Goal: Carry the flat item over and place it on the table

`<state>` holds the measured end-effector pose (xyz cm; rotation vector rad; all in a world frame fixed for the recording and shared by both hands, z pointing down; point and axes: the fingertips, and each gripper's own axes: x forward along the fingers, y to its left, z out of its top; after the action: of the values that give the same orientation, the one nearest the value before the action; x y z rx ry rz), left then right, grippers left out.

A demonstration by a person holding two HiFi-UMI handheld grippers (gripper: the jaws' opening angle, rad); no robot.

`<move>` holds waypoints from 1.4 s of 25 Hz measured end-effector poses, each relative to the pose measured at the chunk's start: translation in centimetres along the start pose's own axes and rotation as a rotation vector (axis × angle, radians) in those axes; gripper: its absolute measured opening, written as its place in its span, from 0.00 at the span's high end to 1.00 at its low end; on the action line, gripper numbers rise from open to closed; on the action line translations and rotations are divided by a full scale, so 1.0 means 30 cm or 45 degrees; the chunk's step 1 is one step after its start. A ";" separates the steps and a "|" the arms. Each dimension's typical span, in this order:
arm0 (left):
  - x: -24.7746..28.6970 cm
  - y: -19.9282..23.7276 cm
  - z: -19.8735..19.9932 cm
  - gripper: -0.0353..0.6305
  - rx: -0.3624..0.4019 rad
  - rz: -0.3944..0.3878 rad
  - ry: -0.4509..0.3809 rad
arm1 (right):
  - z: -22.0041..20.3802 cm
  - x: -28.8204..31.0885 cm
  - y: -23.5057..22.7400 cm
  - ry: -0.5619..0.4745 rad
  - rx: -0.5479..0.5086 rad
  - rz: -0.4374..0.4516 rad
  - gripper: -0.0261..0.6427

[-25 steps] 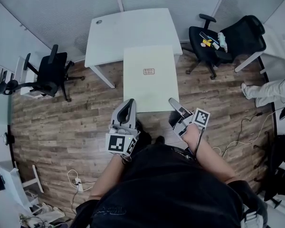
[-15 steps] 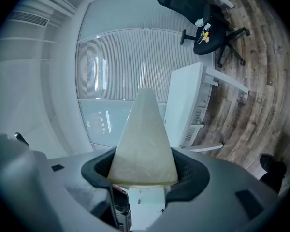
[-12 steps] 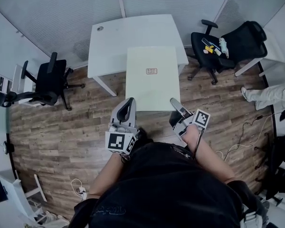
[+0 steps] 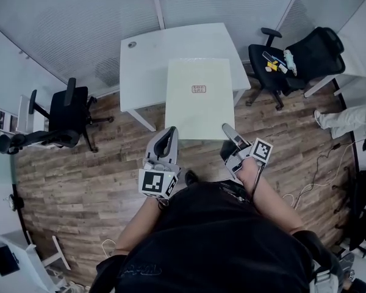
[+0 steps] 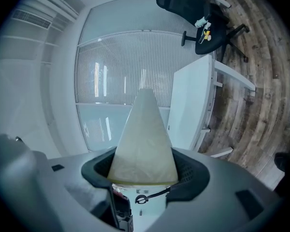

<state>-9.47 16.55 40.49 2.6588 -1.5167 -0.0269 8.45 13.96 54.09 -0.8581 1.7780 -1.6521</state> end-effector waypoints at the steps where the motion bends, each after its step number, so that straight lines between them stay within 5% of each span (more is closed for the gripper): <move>1: -0.001 0.015 0.001 0.93 0.000 -0.003 -0.002 | -0.004 0.014 0.000 -0.008 0.005 0.001 0.53; 20: 0.066 0.069 -0.035 0.93 -0.027 -0.005 0.030 | 0.016 0.137 -0.030 0.036 0.031 0.015 0.53; 35: 0.365 0.112 -0.069 0.93 -0.067 0.069 0.049 | 0.296 0.306 -0.071 0.118 0.027 0.037 0.53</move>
<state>-6.65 5.56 43.10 2.5618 -1.5531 -0.0116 9.55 1.17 55.68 -0.7540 1.8224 -1.7138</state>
